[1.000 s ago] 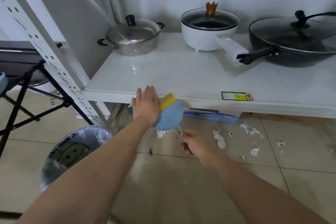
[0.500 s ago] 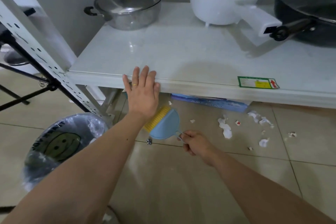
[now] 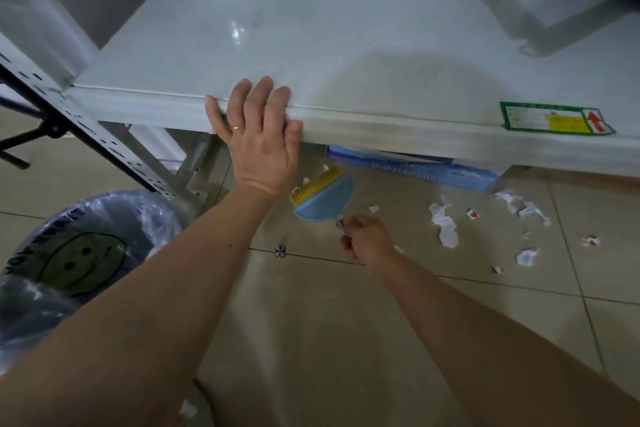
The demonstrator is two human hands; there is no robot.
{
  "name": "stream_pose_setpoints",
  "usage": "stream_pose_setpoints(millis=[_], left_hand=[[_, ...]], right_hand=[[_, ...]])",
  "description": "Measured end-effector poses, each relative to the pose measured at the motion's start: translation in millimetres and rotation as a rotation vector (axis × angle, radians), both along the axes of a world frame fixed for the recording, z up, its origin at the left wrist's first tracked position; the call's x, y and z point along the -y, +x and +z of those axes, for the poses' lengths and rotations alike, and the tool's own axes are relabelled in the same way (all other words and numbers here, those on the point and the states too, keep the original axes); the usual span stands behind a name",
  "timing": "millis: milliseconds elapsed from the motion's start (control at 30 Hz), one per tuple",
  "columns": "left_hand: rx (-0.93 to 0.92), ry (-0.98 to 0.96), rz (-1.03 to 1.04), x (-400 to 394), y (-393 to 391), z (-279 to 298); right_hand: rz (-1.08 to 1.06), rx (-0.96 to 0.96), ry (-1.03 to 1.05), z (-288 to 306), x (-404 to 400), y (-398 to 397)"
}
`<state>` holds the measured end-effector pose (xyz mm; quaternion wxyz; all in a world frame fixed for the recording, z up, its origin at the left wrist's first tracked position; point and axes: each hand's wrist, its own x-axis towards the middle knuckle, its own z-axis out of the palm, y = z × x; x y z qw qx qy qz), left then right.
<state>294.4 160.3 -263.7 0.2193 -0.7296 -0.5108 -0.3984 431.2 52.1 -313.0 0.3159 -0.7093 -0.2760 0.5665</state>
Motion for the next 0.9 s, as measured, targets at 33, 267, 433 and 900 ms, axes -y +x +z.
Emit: stream_pose_setpoints(millis=[33,267,433,900], left_hand=[[0.010,0.021,-0.004,-2.1,0.1,-2.5],[0.064,0.182,0.009,-15.8,4.3,-11.3],[0.116,0.277,0.014,-24.6,7.2,-17.5],[0.223,0.408,0.022,-35.4,15.2,-24.2]], right_hand=[[-0.037,-0.015,-0.012,-6.0,-2.6,-1.0],[-0.178,-0.113,-0.009,-45.7,-23.1,-5.5],[-0.152,-0.061,-0.013,-78.5,-48.5,-16.6],[0.301,0.363,0.020,-114.6,-101.3,-56.4]])
